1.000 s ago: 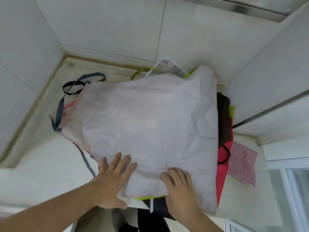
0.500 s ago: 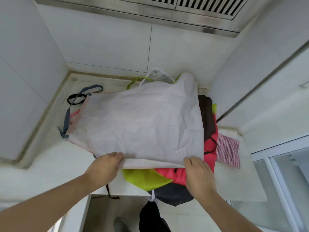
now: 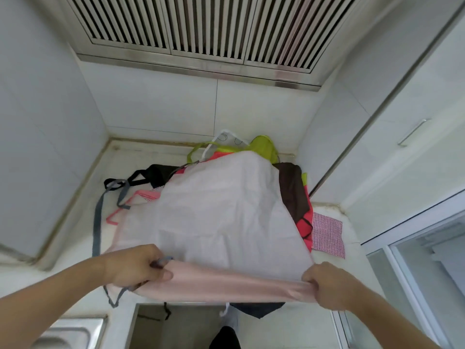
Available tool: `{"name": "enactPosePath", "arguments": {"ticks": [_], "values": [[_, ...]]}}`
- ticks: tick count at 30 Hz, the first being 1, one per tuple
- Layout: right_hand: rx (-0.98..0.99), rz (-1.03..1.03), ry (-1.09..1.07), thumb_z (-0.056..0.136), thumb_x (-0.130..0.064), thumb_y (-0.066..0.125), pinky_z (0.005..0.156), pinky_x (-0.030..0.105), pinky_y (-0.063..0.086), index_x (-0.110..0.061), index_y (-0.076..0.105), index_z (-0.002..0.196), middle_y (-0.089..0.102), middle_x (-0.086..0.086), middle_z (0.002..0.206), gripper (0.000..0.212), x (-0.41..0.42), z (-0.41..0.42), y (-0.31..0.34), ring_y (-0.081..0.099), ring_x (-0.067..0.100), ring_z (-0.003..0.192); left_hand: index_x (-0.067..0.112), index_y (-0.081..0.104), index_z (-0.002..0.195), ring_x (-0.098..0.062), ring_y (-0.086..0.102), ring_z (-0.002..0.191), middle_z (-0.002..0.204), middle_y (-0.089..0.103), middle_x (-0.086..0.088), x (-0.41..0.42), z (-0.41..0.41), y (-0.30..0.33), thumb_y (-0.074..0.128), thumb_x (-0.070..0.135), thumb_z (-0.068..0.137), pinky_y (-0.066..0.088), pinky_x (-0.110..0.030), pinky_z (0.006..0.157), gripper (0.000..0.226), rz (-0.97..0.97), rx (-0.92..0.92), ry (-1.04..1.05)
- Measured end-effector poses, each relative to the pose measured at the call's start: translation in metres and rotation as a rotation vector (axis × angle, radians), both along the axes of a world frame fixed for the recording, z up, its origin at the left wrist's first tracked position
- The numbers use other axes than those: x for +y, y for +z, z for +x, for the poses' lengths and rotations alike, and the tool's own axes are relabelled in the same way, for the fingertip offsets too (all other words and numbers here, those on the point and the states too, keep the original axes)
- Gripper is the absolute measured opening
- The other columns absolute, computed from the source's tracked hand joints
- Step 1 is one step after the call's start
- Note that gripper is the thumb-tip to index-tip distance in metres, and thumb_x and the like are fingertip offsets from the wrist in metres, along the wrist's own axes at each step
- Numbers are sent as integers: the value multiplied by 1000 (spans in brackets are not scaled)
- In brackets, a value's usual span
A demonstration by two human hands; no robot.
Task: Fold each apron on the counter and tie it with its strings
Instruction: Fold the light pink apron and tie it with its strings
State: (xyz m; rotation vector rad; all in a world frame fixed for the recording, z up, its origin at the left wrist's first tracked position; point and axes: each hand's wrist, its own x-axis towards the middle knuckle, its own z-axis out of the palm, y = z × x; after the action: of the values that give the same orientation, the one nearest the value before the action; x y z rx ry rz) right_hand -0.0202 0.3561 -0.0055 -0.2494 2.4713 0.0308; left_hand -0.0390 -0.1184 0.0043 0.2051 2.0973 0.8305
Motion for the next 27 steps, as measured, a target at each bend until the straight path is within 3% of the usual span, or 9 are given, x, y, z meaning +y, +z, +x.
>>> {"name": "enactPosePath", "arguments": {"ticks": [3,6,8,11,16,19,21,24,27], "values": [[-21,-101,-33,72,-10,48,56,27,29,-15,50,67,39,-4,57,8,14,-13,27,37,8,55,27,53,57,-12,40,59,59,42,8,-5,-1,14,70,39,99,35,-21,61,46,97,-66,13],[-27,-400,-294,78,-2,58,59,20,33,-25,62,53,49,-12,54,35,32,-24,56,45,3,55,27,61,61,-10,43,67,67,45,6,-8,-3,23,71,36,99,34,-23,69,40,249,-68,114],[64,-724,-574,83,2,74,73,23,46,-24,83,77,76,-5,78,28,46,-26,61,66,8,75,19,68,71,-17,53,74,75,55,-1,-11,-5,19,71,36,98,40,-30,76,32,408,-45,362],[283,-1009,-951,78,-16,83,91,49,53,-8,83,99,79,17,100,22,51,-31,47,73,33,98,11,69,87,-21,59,78,80,64,-3,-14,-13,5,63,41,102,44,-35,77,34,426,107,576],[467,-854,-904,97,-15,71,91,50,56,-22,81,97,80,2,94,13,29,-61,26,73,32,98,24,56,75,-12,55,50,53,57,5,-4,-38,-15,54,28,107,40,-23,52,32,1,561,528],[556,-733,-813,99,-17,64,88,44,52,-21,76,102,75,2,98,13,15,-102,25,68,31,99,24,50,82,-19,61,58,65,63,1,-3,-66,-19,53,30,106,47,-34,55,25,-164,786,470],[587,-609,-729,100,-21,59,92,46,51,-15,74,107,74,5,103,17,9,-135,22,66,33,102,25,53,96,-28,61,67,84,68,-5,-3,-89,-19,48,38,106,52,-40,60,18,-290,825,391],[597,-501,-647,103,-24,55,97,42,47,-13,72,114,72,8,112,23,1,-187,16,62,34,111,23,44,95,-32,59,67,78,64,-5,2,-127,-13,44,44,106,45,-37,55,24,-507,786,295],[586,-521,-613,103,-21,53,81,35,40,-20,61,83,64,-1,86,22,-10,-229,11,59,30,95,21,43,86,-33,63,61,65,64,-7,1,-162,-12,41,41,106,53,-42,58,28,-427,692,428]]}}
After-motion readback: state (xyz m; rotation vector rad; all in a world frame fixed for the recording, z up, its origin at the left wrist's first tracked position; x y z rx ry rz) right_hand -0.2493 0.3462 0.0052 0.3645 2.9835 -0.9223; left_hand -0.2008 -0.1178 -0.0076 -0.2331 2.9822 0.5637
